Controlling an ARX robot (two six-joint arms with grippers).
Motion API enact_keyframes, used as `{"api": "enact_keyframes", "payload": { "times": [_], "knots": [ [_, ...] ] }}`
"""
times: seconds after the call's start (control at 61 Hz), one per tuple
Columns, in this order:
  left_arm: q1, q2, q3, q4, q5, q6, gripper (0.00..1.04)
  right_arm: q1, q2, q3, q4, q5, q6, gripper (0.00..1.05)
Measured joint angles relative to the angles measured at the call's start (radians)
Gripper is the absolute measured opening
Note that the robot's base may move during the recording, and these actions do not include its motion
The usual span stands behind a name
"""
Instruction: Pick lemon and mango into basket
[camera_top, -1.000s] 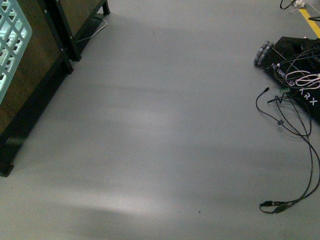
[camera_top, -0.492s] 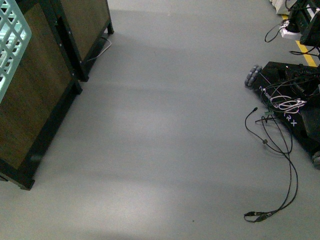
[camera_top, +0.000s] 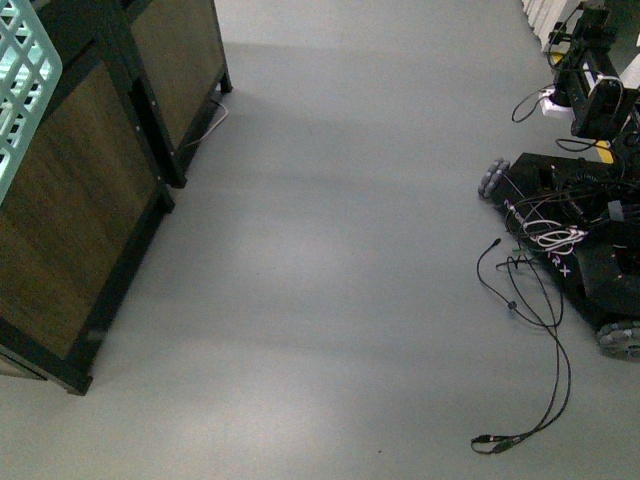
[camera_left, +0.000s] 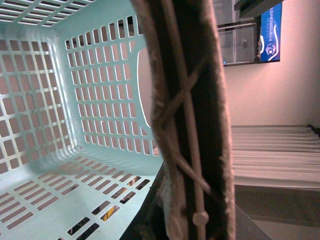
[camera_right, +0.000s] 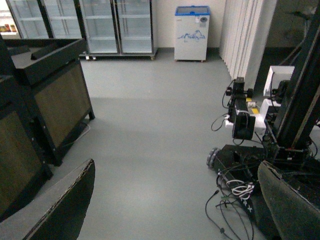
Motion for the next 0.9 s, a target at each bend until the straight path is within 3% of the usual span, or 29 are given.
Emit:
{"api": "enact_keyframes", "payload": {
  "times": [0.902],
  "knots": [
    [0.0, -0.004, 0.002, 0.0, 0.002, -0.008, 0.06, 0.001, 0.0, 0.0, 0.0, 0.003, 0.0, 0.96]
  ]
}}
